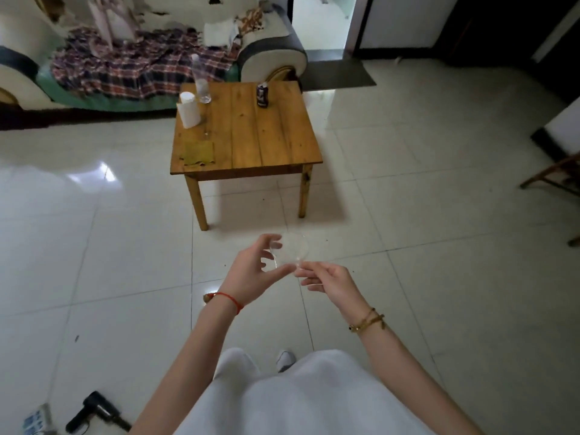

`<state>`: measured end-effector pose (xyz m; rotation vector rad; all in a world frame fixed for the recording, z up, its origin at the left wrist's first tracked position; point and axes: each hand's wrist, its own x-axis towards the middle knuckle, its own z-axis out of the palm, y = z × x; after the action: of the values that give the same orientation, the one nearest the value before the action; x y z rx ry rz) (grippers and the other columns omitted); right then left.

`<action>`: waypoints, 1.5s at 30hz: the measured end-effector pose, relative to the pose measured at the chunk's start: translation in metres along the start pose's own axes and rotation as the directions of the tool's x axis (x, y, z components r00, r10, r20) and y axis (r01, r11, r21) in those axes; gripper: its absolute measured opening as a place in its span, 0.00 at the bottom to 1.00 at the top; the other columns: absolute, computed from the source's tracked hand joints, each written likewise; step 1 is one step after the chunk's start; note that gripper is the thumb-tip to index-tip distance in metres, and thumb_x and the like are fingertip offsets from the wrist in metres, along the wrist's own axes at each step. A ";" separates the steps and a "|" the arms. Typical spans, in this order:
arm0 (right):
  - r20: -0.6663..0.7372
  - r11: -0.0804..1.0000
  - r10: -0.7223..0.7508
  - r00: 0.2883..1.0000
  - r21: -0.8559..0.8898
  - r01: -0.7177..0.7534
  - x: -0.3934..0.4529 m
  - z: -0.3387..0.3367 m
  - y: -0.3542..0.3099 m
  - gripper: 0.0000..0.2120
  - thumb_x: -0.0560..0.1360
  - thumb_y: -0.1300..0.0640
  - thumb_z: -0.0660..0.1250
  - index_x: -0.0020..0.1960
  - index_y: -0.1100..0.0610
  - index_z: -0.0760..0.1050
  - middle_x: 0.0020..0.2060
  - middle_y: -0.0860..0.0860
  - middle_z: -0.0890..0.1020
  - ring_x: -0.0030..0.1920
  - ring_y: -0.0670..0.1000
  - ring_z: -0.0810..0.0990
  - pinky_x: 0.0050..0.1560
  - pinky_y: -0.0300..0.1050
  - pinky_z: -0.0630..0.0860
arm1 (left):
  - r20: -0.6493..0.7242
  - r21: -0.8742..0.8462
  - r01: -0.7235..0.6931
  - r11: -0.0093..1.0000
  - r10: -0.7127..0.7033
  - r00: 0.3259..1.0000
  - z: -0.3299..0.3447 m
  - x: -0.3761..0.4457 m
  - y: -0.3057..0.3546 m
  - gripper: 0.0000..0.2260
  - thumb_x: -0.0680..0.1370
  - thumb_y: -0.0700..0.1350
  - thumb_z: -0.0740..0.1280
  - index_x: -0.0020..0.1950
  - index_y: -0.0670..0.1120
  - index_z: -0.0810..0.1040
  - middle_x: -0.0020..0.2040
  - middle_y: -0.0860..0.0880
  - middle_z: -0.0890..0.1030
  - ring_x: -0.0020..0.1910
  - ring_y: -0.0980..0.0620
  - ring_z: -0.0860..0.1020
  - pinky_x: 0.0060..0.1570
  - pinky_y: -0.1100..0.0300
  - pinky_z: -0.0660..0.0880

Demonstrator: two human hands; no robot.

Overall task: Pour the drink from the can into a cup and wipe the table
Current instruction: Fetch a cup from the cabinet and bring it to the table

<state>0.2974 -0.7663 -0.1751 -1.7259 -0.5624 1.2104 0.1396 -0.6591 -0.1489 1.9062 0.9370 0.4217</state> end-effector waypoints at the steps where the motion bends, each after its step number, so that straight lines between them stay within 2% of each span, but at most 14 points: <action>1: -0.021 1.000 0.002 1.000 0.002 -0.001 0.003 -0.013 -0.001 0.14 0.81 0.52 0.61 0.56 0.58 0.81 0.45 0.50 0.87 0.47 0.51 0.84 0.50 0.41 0.80 | 0.020 0.005 -0.012 1.000 0.012 1.000 0.009 0.012 0.006 0.27 0.72 0.54 0.74 0.68 0.51 0.70 0.59 0.57 0.77 0.55 0.59 0.77 0.53 0.65 0.76; 6: -0.117 0.999 0.025 0.993 0.049 -0.020 0.021 -0.057 -0.005 0.15 0.82 0.53 0.57 0.58 0.58 0.80 0.48 0.51 0.86 0.49 0.51 0.84 0.51 0.41 0.80 | 0.132 0.050 -0.068 0.996 0.061 0.989 0.047 0.067 0.024 0.27 0.72 0.55 0.73 0.68 0.51 0.70 0.60 0.56 0.76 0.54 0.59 0.76 0.54 0.65 0.75; 13: -0.235 0.984 0.085 0.968 0.170 -0.045 0.081 -0.111 -0.010 0.14 0.81 0.53 0.59 0.58 0.58 0.80 0.47 0.50 0.86 0.48 0.51 0.84 0.50 0.41 0.79 | 0.264 0.092 -0.157 0.983 0.128 0.956 0.088 0.166 0.043 0.27 0.72 0.55 0.72 0.68 0.50 0.70 0.59 0.55 0.76 0.55 0.54 0.77 0.56 0.55 0.78; 20: -0.322 0.977 0.082 0.943 0.214 -0.012 0.178 -0.183 -0.060 0.14 0.81 0.56 0.58 0.56 0.58 0.81 0.46 0.52 0.86 0.48 0.52 0.84 0.51 0.42 0.80 | 0.337 0.085 -0.232 0.969 0.191 0.922 0.117 0.302 0.078 0.30 0.70 0.62 0.69 0.68 0.50 0.70 0.60 0.55 0.76 0.54 0.55 0.78 0.55 0.54 0.79; 23: -0.339 0.975 0.064 0.939 0.222 0.013 0.230 -0.214 -0.093 0.14 0.81 0.56 0.59 0.56 0.59 0.81 0.46 0.53 0.86 0.46 0.51 0.84 0.49 0.42 0.79 | 0.327 0.093 -0.265 0.960 0.222 0.918 0.122 0.369 0.097 0.28 0.71 0.60 0.70 0.67 0.50 0.70 0.61 0.55 0.77 0.51 0.56 0.79 0.52 0.55 0.80; 27: -0.350 0.975 0.048 0.935 0.221 0.033 0.296 -0.254 -0.135 0.14 0.81 0.57 0.59 0.56 0.59 0.81 0.46 0.53 0.86 0.45 0.51 0.84 0.48 0.42 0.78 | 0.305 0.084 -0.300 0.950 0.262 0.916 0.129 0.454 0.120 0.28 0.71 0.57 0.73 0.67 0.48 0.71 0.63 0.53 0.77 0.56 0.56 0.78 0.53 0.56 0.79; 30: -0.353 0.979 0.030 0.935 0.200 0.044 0.334 -0.277 -0.159 0.14 0.81 0.58 0.58 0.56 0.60 0.81 0.46 0.53 0.86 0.46 0.52 0.84 0.49 0.41 0.79 | 0.299 0.089 -0.316 0.945 0.277 0.913 0.133 0.503 0.134 0.30 0.70 0.60 0.71 0.67 0.48 0.71 0.63 0.53 0.78 0.56 0.56 0.78 0.53 0.58 0.79; 33: -0.342 0.981 0.027 0.939 0.190 0.041 0.365 -0.295 -0.178 0.14 0.81 0.57 0.59 0.57 0.59 0.81 0.46 0.52 0.86 0.47 0.51 0.84 0.50 0.41 0.80 | 0.309 0.082 -0.291 0.953 0.254 0.917 0.135 0.540 0.141 0.36 0.67 0.68 0.66 0.68 0.47 0.70 0.62 0.53 0.78 0.56 0.56 0.78 0.53 0.60 0.78; 35: -0.330 0.982 0.023 0.944 0.185 0.041 0.389 -0.305 -0.186 0.13 0.81 0.56 0.59 0.56 0.58 0.81 0.45 0.51 0.86 0.48 0.52 0.84 0.52 0.42 0.80 | 0.310 0.080 -0.272 0.959 0.235 0.921 0.137 0.565 0.143 0.39 0.65 0.70 0.64 0.69 0.47 0.70 0.62 0.52 0.78 0.57 0.56 0.77 0.54 0.61 0.78; 40: -0.272 0.990 0.033 0.962 0.138 0.005 0.457 -0.336 -0.201 0.14 0.81 0.54 0.59 0.57 0.56 0.81 0.46 0.50 0.86 0.49 0.52 0.84 0.54 0.45 0.80 | 0.271 0.078 -0.207 0.975 0.179 0.946 0.152 0.626 0.144 0.41 0.64 0.70 0.63 0.70 0.47 0.69 0.64 0.52 0.77 0.57 0.56 0.77 0.56 0.60 0.77; 43: -0.221 0.992 0.026 0.975 0.124 0.002 0.503 -0.362 -0.217 0.14 0.81 0.57 0.59 0.58 0.60 0.81 0.48 0.54 0.86 0.49 0.53 0.84 0.51 0.42 0.79 | 0.214 0.066 -0.165 0.984 0.148 0.966 0.164 0.668 0.147 0.40 0.64 0.69 0.64 0.69 0.47 0.70 0.64 0.52 0.77 0.57 0.55 0.77 0.56 0.57 0.78; 45: -0.174 0.994 0.018 0.985 0.106 0.000 0.536 -0.383 -0.231 0.14 0.81 0.57 0.58 0.57 0.61 0.81 0.48 0.55 0.86 0.48 0.53 0.83 0.49 0.41 0.79 | 0.166 0.068 -0.134 0.989 0.121 0.979 0.173 0.699 0.152 0.38 0.65 0.68 0.65 0.69 0.47 0.71 0.64 0.52 0.77 0.57 0.56 0.77 0.55 0.59 0.78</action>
<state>0.8943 -0.4046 -0.1962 -1.7253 -0.3793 1.0627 0.7665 -0.2749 -0.1684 2.0465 0.7369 0.3028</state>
